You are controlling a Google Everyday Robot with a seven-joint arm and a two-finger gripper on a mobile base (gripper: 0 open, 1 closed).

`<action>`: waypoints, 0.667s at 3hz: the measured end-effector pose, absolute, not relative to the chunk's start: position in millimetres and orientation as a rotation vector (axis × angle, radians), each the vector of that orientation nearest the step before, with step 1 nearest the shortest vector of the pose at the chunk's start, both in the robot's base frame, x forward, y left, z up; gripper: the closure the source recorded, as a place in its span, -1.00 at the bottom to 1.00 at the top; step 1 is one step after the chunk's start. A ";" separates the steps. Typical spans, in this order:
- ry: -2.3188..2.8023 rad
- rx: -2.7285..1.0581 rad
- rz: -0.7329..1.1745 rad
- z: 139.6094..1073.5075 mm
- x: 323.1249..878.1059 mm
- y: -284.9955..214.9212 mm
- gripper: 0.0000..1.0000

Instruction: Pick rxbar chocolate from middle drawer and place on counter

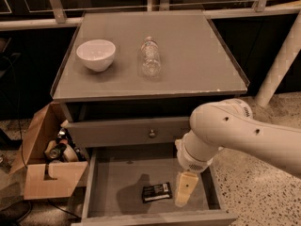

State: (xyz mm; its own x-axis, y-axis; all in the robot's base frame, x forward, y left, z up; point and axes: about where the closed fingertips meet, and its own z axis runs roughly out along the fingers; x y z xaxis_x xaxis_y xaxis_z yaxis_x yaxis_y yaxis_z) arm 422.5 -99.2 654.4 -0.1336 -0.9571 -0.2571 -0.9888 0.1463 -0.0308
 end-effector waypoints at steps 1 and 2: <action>2.204 -1.909 0.218 653.2 422.8 -98.9 -1.00; 2.216 -1.888 0.234 631.9 426.4 -93.9 -1.00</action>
Offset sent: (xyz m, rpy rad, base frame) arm 0.0114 0.0153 -0.0675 0.0383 0.0255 -0.0491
